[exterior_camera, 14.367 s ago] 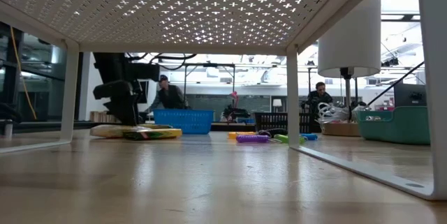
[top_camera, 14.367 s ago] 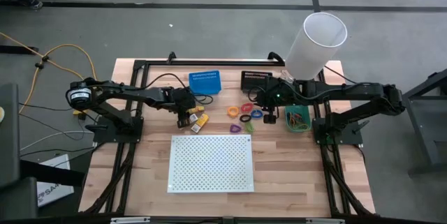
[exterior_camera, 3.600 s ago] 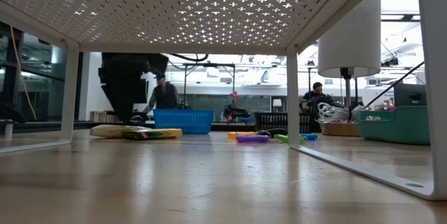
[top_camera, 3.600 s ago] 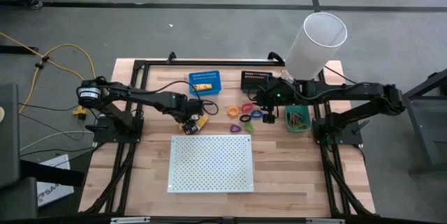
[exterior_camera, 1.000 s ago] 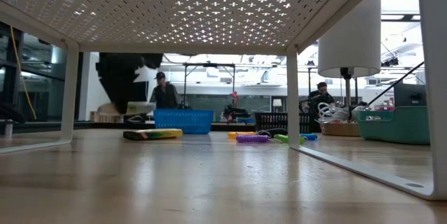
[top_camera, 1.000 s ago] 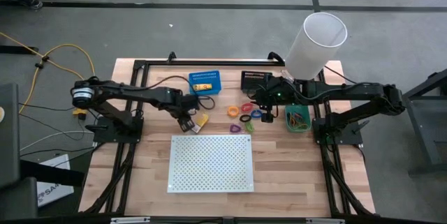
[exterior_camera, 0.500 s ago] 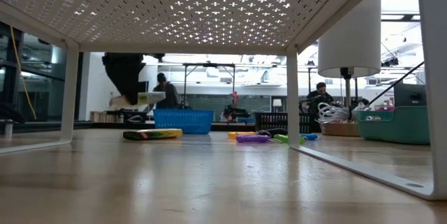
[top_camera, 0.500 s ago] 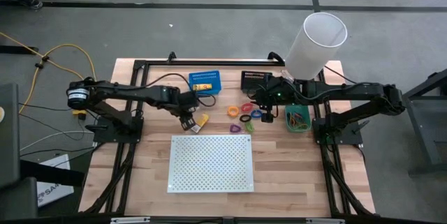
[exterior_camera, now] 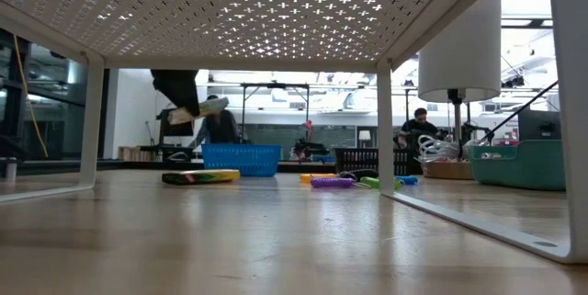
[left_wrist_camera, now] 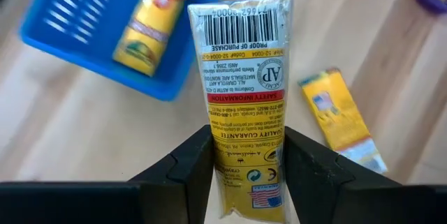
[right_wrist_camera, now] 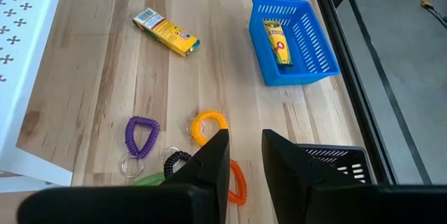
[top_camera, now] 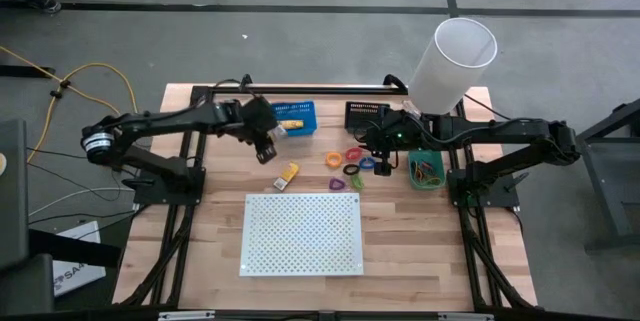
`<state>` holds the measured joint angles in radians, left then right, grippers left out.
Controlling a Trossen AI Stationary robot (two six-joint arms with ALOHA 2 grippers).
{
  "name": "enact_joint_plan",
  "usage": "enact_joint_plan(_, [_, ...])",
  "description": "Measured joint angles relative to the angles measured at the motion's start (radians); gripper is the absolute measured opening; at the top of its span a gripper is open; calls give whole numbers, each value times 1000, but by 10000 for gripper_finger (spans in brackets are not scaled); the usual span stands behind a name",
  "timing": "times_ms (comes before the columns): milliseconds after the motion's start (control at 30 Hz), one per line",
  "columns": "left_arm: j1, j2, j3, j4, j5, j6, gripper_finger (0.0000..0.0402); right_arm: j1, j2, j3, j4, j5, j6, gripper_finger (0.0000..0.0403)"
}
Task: Pick & Place Office Desk Supplies
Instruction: Put the left crayon box into the blue bin
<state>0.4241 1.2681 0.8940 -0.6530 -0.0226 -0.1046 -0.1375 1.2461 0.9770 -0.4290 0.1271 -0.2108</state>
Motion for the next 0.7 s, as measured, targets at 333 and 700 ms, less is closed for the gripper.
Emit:
enact_joint_plan(333, [161,-1,7,54,85,90,149,0,0,0,0,0,0,74])
enact_joint_plan(700, [158,75,64,69,96,114,149,0,0,0,0,0,0,74])
